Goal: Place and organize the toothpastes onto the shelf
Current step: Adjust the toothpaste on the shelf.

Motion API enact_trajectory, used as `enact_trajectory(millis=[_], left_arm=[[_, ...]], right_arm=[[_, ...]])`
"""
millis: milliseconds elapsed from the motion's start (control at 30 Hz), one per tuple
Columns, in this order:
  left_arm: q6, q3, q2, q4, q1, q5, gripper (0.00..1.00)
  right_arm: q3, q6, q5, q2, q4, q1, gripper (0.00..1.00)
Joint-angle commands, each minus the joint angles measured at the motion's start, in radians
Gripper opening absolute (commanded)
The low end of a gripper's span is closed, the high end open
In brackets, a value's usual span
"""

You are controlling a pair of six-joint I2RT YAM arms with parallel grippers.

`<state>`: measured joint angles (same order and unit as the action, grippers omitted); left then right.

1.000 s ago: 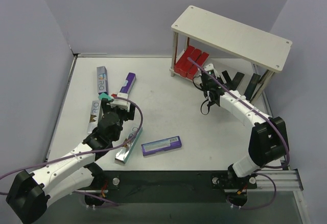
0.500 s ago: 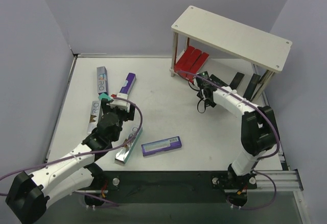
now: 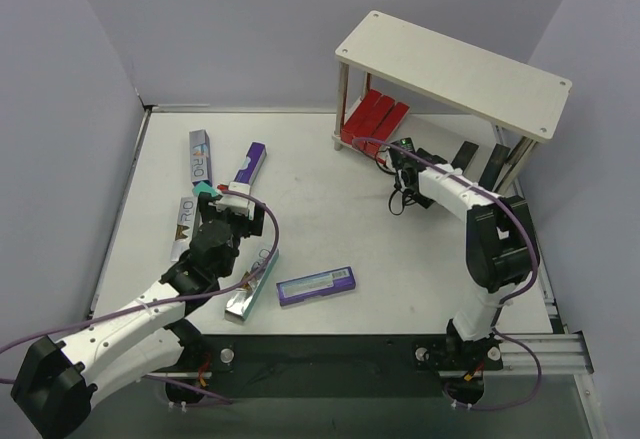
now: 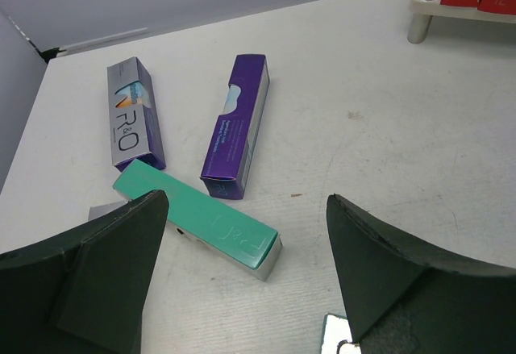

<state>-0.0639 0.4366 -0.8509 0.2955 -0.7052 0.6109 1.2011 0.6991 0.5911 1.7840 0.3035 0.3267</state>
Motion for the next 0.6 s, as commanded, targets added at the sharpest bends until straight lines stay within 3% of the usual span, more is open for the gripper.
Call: enact_trajectory(millis=[0,67,167,567], left_arm=[[0.004,0.047,0.009,0.011,0.001,-0.019,0.91],[0.004,0.047,0.01,0.011,0.001,-0.02,0.91],[0.004,0.047,0.009,0.01,0.001,-0.02,0.91],[0.006,0.045,0.01,0.008,0.001,-0.022,0.91]], right_arm=[[0.025,0.025,0.058,0.006,-0.012,-0.018,0.61],[0.02,0.027,0.062,0.009,-0.029,-0.025,0.61],[0.02,0.028,0.068,0.014,-0.041,-0.04,0.51],[0.011,0.011,0.082,0.0,-0.055,-0.057,0.49]])
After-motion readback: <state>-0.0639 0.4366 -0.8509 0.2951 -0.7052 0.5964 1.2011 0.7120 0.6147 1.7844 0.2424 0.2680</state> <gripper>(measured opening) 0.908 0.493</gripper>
